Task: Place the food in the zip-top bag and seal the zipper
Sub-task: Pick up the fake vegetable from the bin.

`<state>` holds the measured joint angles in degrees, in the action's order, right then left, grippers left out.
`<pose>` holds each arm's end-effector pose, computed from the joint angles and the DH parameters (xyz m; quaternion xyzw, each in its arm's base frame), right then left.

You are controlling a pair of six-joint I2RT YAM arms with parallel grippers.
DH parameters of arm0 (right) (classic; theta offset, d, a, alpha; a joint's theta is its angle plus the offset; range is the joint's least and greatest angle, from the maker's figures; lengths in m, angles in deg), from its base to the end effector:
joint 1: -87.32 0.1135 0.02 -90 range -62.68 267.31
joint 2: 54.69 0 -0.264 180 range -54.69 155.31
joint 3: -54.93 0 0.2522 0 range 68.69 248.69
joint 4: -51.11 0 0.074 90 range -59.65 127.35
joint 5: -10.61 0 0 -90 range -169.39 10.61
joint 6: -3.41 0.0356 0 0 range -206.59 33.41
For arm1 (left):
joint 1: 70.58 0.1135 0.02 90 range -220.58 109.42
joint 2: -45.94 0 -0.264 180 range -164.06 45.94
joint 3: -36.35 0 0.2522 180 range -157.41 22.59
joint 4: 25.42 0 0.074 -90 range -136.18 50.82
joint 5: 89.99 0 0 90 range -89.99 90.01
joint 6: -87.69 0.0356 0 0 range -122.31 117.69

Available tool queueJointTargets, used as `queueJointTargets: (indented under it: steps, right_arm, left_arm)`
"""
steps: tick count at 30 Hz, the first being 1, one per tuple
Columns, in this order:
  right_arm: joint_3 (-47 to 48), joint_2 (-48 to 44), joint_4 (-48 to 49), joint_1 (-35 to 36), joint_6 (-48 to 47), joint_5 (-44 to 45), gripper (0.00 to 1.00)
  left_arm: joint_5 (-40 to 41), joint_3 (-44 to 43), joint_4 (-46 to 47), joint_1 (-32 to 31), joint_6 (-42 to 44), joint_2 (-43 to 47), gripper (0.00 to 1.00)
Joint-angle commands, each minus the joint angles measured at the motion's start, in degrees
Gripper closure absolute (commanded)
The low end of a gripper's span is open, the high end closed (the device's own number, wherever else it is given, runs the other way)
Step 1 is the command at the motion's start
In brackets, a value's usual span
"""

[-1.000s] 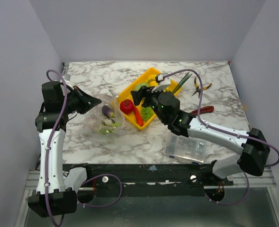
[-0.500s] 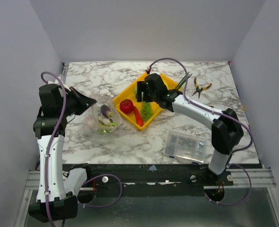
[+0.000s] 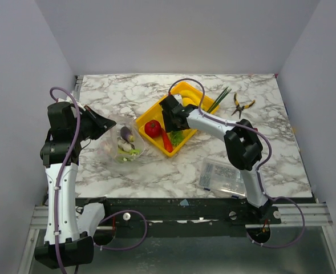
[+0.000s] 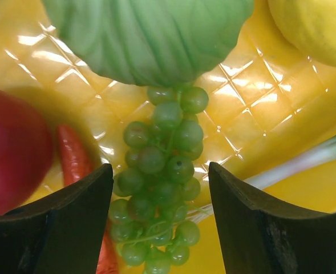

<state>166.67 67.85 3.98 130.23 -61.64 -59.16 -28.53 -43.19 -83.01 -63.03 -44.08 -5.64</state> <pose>0.3502 0.3088 0.1978 -0.0998 0.9421 0.0117 0.3198 0.1710 0.0055 0.3865 -0.2369 0.8130 -0.3470 0.4030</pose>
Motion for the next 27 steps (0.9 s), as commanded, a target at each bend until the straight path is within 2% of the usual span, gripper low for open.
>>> queueJointTargets:
  steps: [1,3,5,8,14,21,27]
  right_arm:
    - [0.4,2.2,-3.7,0.2,0.7,1.5,0.31]
    - [-1.4,2.4,-2.8,0.2,1.1,-0.1,0.34]
    - [-3.5,2.1,-1.2,0.2,0.9,-1.6,0.43]
    - [-4.6,1.7,0.9,0.2,0.5,-2.0,0.66]
    - [-5.3,-2.3,4.5,0.2,-0.4,1.3,0.99]
    - [-10.4,-13.1,13.4,0.2,-3.5,1.3,1.00]
    - [-24.4,-26.9,31.7,0.2,-6.2,-1.5,1.00]
  left_arm:
    - [0.4,0.5,1.1,0.4,1.0,0.5,1.00]
    - [0.4,0.2,0.9,0.4,1.2,0.2,1.00]
    - [-0.1,0.2,1.3,0.4,1.2,0.2,1.00]
    - [-0.8,0.5,1.7,0.4,1.1,0.2,1.00]
    - [-1.6,1.3,1.8,0.4,1.0,0.1,1.00]
    - [-2.9,1.3,2.0,0.4,0.5,0.1,1.00]
    - [-3.3,1.8,2.1,0.4,0.3,-0.2,1.00]
